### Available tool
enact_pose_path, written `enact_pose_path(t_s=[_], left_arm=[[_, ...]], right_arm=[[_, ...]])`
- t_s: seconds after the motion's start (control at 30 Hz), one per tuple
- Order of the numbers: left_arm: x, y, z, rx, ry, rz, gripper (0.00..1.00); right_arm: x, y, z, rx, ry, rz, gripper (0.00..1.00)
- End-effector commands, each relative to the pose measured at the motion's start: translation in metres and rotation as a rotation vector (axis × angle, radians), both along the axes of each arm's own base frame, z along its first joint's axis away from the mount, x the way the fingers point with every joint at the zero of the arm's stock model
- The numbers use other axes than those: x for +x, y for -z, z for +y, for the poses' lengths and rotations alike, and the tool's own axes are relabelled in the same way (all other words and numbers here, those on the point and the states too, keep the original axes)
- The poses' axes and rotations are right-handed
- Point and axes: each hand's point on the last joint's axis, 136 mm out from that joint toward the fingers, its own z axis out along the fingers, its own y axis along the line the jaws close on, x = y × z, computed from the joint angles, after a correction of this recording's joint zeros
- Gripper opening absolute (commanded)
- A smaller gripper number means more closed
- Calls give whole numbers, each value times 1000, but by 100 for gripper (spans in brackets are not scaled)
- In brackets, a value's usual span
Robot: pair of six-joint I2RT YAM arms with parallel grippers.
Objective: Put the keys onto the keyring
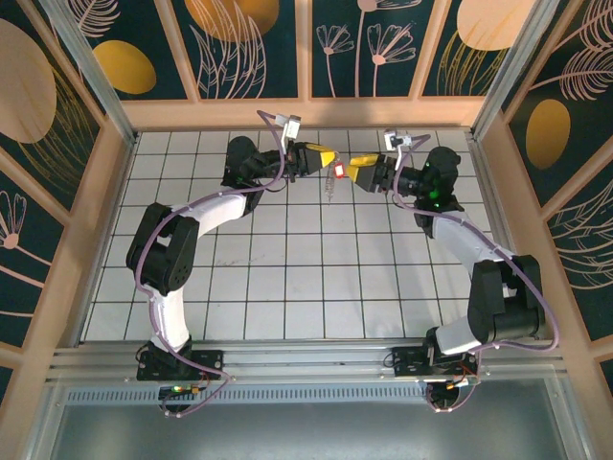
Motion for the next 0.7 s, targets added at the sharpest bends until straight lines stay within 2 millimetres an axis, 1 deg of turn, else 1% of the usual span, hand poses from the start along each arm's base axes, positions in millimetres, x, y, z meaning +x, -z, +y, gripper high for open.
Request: enact_pose_path(t_s=[0.0,0.13,0.23,0.33,0.43,0.5,0.6,0.67], left_arm=[[-15,-31,4,-58,12,-78,0],[-17,-32,3,-61,16,-78,0],[-16,-33,3,-63,14,-77,0],[-15,-33,2,-65,16,-72,0],[-14,-33,1,-68,16,-70,0],[-13,-33,1,-69,14,-68,0],[-12,-33,1,-71,13,-66,0],[-12,-33,1,-71,12,-65,0]], right_arm=[[-7,-14,8,13,-38,-74,54],[-5,-11,12,11,-48,-66,54],[-7,-7,14,10,-59,-62,53],[-11,-8,15,11,-72,-71,48],[-14,-8,15,10,-83,-77,34],[-15,-8,16,9,-87,-75,22],[-16,-7,16,7,-92,-75,10],[-15,-6,16,3,-91,-72,4]])
